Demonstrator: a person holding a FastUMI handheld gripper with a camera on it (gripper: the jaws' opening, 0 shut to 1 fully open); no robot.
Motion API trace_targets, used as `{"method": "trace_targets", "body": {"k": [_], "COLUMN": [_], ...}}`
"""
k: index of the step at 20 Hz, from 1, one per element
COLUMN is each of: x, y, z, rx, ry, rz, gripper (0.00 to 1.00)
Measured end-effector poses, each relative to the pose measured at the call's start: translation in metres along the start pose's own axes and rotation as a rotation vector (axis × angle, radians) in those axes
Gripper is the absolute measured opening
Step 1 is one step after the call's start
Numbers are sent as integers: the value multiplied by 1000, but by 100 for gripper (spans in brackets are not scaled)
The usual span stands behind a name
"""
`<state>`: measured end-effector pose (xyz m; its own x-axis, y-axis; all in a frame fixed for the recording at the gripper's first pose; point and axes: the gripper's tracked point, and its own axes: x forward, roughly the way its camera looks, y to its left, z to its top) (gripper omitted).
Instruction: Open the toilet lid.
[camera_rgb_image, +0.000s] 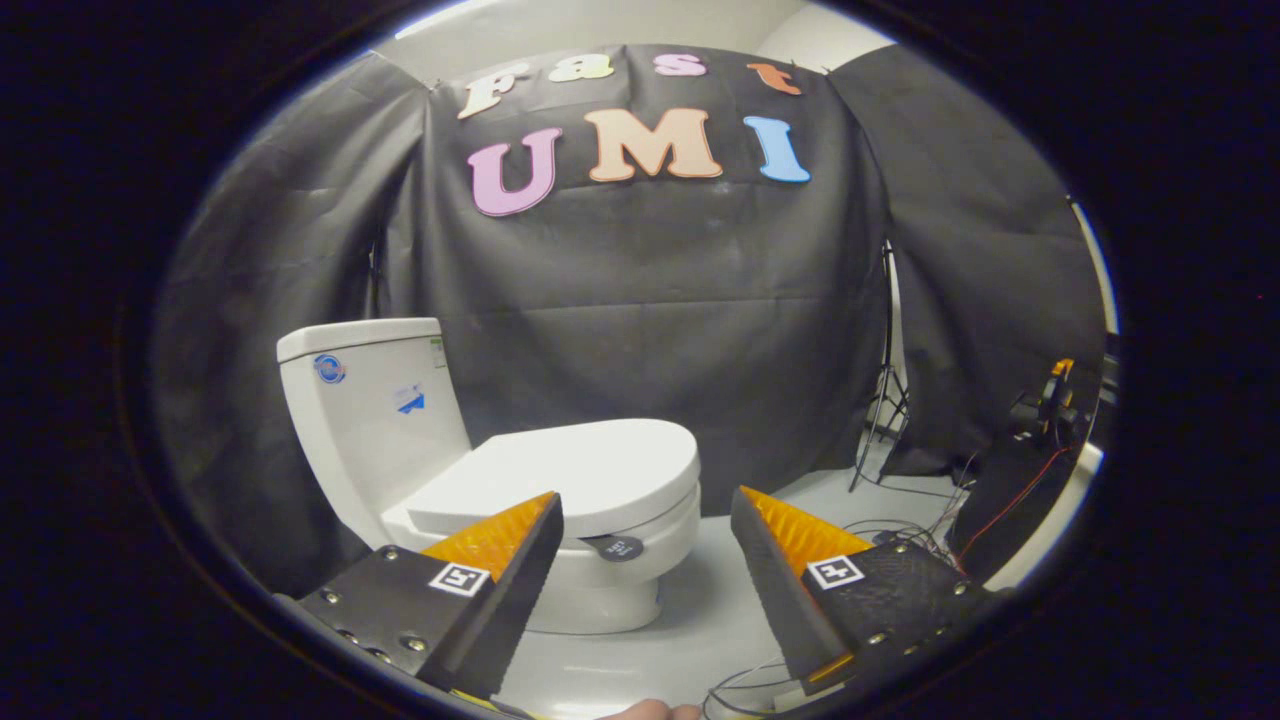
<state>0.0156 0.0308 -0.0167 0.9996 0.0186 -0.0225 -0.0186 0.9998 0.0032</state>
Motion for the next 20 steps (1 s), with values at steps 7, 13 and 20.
{"method": "trace_targets", "body": {"k": [7, 13, 20], "x": [25, 54, 105], "y": [23, 38, 44], "z": [-35, -59, -100], "rx": [34, 164, 464], "ry": [60, 60, 146], "rz": [24, 54, 48], "gripper": [100, 100, 100]}}
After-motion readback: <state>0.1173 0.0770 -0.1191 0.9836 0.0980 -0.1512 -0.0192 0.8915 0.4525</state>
